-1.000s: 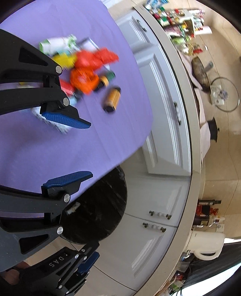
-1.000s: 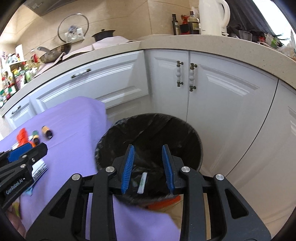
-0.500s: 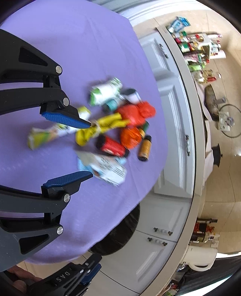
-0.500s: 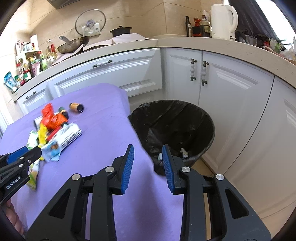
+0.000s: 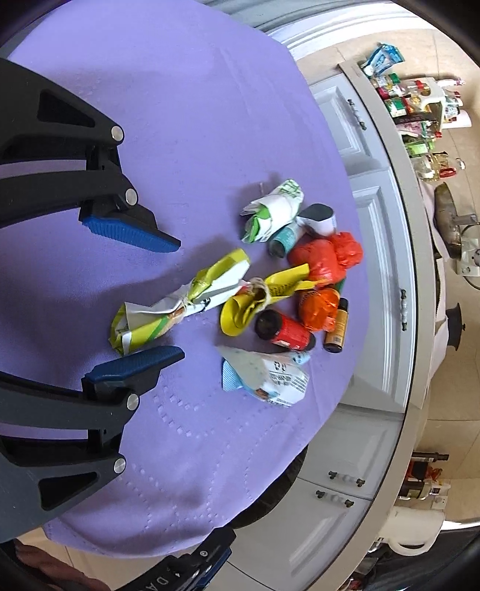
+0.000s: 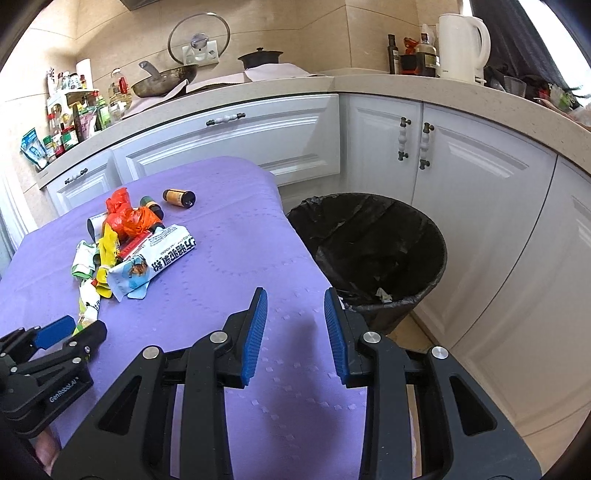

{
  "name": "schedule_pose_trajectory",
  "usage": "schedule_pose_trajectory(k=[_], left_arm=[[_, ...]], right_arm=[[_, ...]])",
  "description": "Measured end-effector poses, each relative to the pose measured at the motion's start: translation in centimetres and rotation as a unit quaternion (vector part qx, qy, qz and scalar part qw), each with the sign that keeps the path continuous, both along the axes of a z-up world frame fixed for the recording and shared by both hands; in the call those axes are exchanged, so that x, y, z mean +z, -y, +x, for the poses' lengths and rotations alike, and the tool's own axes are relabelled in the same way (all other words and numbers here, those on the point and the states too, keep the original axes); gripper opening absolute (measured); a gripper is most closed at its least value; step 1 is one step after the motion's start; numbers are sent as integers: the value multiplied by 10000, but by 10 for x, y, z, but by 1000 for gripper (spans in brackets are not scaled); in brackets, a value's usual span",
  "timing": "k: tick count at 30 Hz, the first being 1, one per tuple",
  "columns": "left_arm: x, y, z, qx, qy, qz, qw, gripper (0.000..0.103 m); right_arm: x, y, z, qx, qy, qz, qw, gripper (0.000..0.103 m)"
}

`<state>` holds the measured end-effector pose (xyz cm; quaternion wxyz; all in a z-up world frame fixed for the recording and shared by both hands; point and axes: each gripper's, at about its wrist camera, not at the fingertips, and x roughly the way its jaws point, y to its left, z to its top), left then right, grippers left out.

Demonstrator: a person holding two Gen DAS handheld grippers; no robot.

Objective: Collect trash
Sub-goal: 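Grasp the yellow-and-white crumpled wrapper with the left tool, then grasp the white printed snack wrapper with the right tool while the left tool holds its wrapper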

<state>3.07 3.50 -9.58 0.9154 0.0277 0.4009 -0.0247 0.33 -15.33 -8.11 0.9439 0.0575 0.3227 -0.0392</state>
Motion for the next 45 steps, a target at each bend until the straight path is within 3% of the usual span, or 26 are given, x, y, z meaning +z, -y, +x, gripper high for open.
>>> schedule_pose_trajectory(k=[3, 5, 7, 12, 25, 28, 32, 39, 45], left_arm=[[0, -2, -2, -64, 43, 7, 10000, 50], [-1, -4, -5, -102, 95, 42, 9999, 41], [-1, -6, -7, -106, 132, 64, 9998, 26], [0, -14, -7, -86, 150, -40, 9998, 16], [26, -56, -15, 363, 624, -121, 9973, 16], [29, -76, -9, 632, 692, -104, 9955, 16], [31, -103, -3, 948, 730, -91, 9928, 16], [33, -142, 6, 1351, 792, -33, 9877, 16], [27, -163, 11, 1528, 701, -29, 9858, 16]], right_arm=[[-1, -2, 2, 20, -24, 17, 10000, 32], [-2, -4, 3, 48, -39, 23, 10000, 32], [-3, -5, 5, 72, -55, 15, 10000, 32], [-4, -11, 9, 154, -98, -4, 9998, 32], [16, -48, 21, 576, 44, -67, 9983, 32], [22, -60, 24, 685, 124, -87, 9975, 48], [28, -81, 32, 879, 142, -125, 9960, 48], [20, -117, 47, 1165, -118, -112, 9931, 49], [4, -126, 59, 1086, -455, -193, 9929, 49]])
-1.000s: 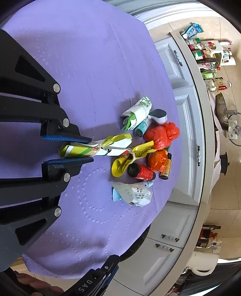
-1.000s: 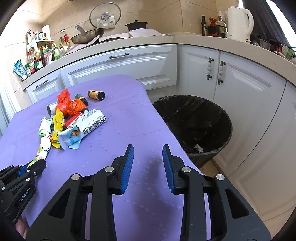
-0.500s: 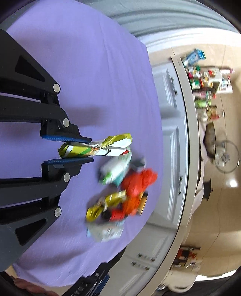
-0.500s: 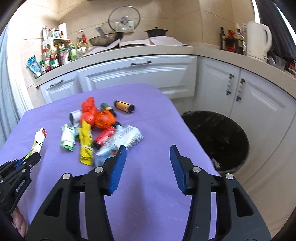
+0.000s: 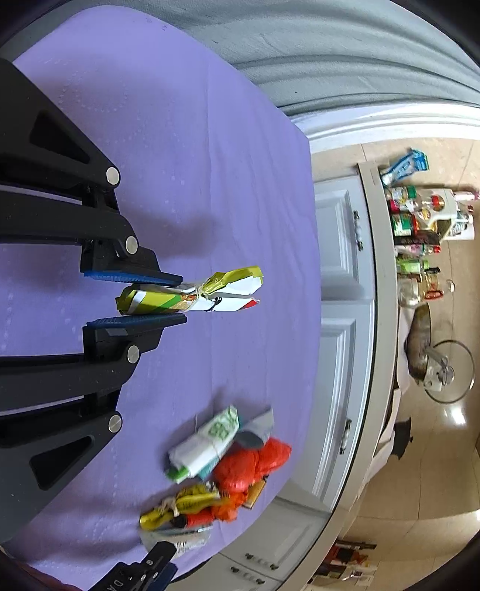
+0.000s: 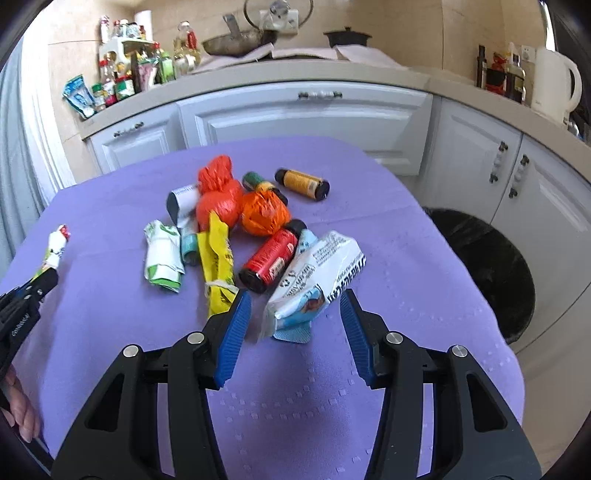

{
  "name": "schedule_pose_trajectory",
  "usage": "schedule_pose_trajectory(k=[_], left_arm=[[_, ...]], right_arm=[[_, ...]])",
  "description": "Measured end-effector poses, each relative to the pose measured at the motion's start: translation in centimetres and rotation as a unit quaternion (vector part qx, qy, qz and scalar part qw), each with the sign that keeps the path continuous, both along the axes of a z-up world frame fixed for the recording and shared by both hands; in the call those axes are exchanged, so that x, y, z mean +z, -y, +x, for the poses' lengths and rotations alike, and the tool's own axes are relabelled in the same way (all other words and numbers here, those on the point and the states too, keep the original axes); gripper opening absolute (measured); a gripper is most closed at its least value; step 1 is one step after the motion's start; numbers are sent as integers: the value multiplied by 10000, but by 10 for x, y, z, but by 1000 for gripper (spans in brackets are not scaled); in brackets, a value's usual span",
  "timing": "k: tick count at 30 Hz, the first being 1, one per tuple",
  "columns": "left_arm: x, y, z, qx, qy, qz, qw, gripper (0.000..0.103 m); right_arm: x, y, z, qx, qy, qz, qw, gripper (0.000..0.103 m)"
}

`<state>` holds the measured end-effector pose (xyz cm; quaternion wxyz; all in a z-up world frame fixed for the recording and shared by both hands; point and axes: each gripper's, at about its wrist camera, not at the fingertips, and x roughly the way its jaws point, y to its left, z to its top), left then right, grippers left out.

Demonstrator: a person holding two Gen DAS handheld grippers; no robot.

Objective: Collect trash
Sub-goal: 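Grasp the white printed snack wrapper with the right tool while the left tool holds its wrapper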

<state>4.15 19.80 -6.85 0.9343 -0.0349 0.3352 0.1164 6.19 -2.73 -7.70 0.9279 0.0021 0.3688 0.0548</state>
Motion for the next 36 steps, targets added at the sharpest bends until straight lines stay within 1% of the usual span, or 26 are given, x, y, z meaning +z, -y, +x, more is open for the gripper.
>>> schedule_pose_trajectory(k=[1, 3, 4, 6, 10, 16, 20, 28, 36], left_arm=[[-1, -2, 1, 7, -21, -16, 10000, 16], [-3, -5, 2, -9, -80, -96, 9999, 16], [-4, -5, 2, -26, -95, -101, 9999, 16], [-4, -3, 1, -61, -89, -69, 9999, 16], [-4, -1, -1, -91, -77, -46, 9999, 16], [-2, 1, -1, -87, -66, -28, 9999, 16], [4, 13, -2, -226, -12, -37, 9997, 16], [21, 54, 9, -744, 175, -118, 9970, 16], [37, 122, 26, -1502, 364, -177, 9878, 16]], right_arm=[[-1, 1, 2, -15, -46, 29, 10000, 49], [-4, 4, 4, -37, -133, 110, 9998, 44], [-5, 5, 4, -45, -156, 141, 9998, 35], [-6, 6, 5, -15, -190, 186, 9996, 23], [-4, 7, 2, -16, -107, 182, 9998, 21], [4, 10, -6, -18, 158, 92, 9998, 20], [15, 17, -11, -70, 393, -69, 9992, 20], [31, 57, -13, -419, 716, -279, 9962, 20], [39, 117, -6, -940, 865, -424, 9909, 20]])
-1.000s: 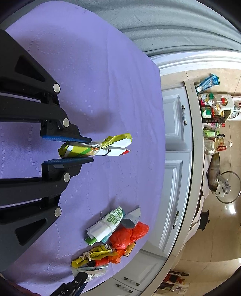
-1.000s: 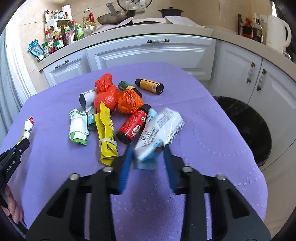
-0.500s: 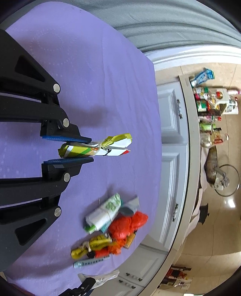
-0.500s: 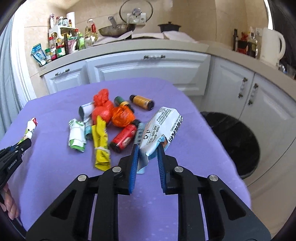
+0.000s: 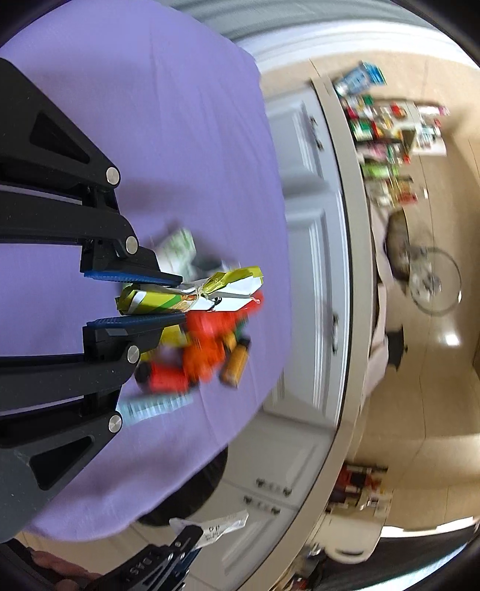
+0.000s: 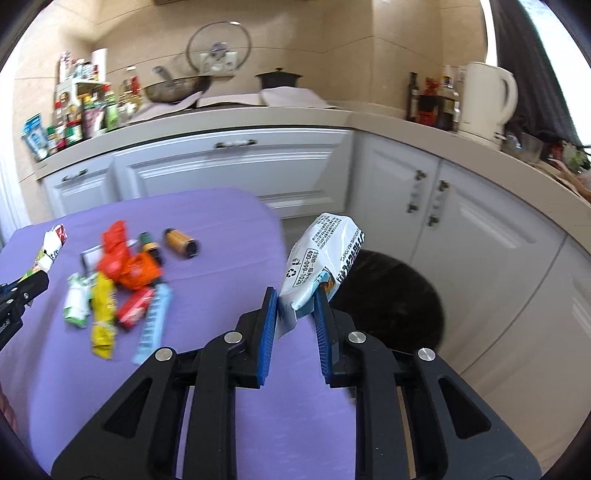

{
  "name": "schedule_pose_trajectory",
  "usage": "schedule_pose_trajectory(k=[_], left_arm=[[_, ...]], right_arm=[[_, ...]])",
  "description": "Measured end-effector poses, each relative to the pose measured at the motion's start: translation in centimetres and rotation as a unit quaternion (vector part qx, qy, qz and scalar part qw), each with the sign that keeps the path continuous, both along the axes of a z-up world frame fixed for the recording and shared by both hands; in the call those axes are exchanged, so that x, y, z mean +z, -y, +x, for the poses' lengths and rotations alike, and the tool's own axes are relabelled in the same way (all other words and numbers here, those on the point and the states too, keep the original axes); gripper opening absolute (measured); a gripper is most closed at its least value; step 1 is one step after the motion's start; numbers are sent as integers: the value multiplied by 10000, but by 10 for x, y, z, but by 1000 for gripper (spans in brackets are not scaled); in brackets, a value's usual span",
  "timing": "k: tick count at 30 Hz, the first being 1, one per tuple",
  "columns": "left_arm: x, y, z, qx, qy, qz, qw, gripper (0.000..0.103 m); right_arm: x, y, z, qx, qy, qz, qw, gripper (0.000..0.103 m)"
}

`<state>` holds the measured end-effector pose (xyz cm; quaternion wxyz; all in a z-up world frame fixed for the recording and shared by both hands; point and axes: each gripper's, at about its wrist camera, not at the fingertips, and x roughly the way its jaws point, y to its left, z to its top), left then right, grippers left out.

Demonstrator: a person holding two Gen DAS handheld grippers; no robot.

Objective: Collect trash
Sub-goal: 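Grasp the white printed snack wrapper with the right tool while the left tool holds its wrapper, then carry both wrappers over the black bin and open both tools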

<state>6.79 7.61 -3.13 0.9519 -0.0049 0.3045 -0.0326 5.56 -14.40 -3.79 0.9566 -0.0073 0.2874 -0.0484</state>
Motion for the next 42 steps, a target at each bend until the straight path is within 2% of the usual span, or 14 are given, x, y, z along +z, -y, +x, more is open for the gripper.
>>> schedule_pose_trajectory(k=[6, 21, 34, 35, 38, 39, 40, 42], left_arm=[[5, 53, 20, -469, -36, -32, 9989, 16], [-14, 177, 67, -1321, -249, 428, 9900, 16], [-35, 231, 103, -1596, -592, 722, 9828, 17], [-37, 233, 106, -1611, -646, 746, 9820, 17], [-40, 235, 111, -1584, -737, 738, 9818, 21], [-41, 235, 112, -1561, -751, 733, 9821, 24], [-41, 235, 113, -1541, -756, 726, 9825, 29], [-42, 232, 114, -1511, -772, 689, 9831, 32]], right_arm=[[-2, 38, 10, -328, -16, -33, 9995, 20], [-26, 112, 43, -699, -173, 159, 9973, 20], [-49, 146, 75, -678, -340, 392, 9963, 21], [-51, 148, 78, -645, -367, 419, 9964, 22], [-56, 151, 83, -698, -406, 402, 9959, 40], [-57, 151, 83, -720, -393, 411, 9958, 43], [-57, 152, 83, -734, -385, 420, 9957, 43], [-59, 152, 83, -754, -403, 418, 9955, 44]])
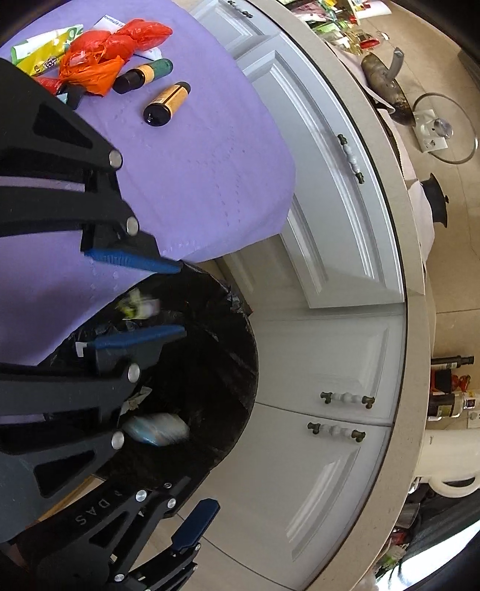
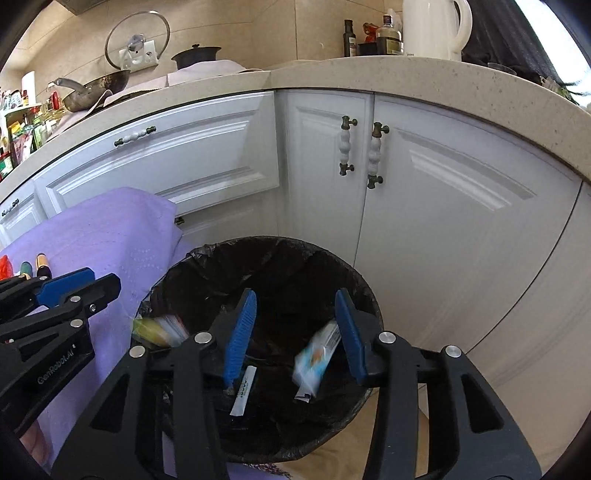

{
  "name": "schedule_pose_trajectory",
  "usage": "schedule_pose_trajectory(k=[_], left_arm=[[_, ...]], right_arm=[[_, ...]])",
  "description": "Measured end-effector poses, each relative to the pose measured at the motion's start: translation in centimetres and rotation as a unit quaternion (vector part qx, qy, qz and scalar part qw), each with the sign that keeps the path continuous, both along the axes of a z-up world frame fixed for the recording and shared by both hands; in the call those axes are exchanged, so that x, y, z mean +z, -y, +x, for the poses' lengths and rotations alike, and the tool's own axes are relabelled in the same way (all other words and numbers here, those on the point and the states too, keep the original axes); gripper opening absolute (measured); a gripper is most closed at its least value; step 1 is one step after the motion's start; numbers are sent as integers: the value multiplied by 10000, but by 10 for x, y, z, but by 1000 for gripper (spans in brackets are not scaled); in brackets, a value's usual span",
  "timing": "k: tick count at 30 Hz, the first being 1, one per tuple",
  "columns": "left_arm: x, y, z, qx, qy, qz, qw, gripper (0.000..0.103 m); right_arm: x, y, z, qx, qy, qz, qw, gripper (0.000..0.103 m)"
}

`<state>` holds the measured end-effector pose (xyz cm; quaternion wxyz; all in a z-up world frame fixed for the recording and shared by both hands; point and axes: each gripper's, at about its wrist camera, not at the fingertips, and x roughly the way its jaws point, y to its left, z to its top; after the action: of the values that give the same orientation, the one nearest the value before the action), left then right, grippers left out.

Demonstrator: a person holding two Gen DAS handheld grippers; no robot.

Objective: Collect trash
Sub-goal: 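Carry both wrappers over the black bin and open both tools, then move both open tools back over the trash pile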

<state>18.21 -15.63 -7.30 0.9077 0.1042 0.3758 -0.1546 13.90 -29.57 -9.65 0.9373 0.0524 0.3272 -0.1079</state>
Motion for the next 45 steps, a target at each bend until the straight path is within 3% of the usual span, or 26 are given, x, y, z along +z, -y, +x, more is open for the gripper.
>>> schedule_pose_trajectory(k=[13, 17, 27, 38, 45], left_arm=[[16, -23, -10, 205, 191, -164, 9995, 32], [25, -44, -21, 319, 257, -244, 9989, 33], [37, -122, -58, 834, 436, -206, 9954, 40], [28, -234, -87, 1938, 341, -96, 9804, 42], [21, -285, -96, 2423, 298, -103, 9697, 42]], right_arm=[[14, -17, -13, -21, 37, 22, 10000, 53], [22, -31, -21, 66, 73, 35, 9999, 65], [34, -85, -42, 304, 77, 111, 9994, 75], [37, -155, -46, 782, 1, 144, 9968, 78], [35, -209, -45, 1291, -160, -212, 9913, 84]])
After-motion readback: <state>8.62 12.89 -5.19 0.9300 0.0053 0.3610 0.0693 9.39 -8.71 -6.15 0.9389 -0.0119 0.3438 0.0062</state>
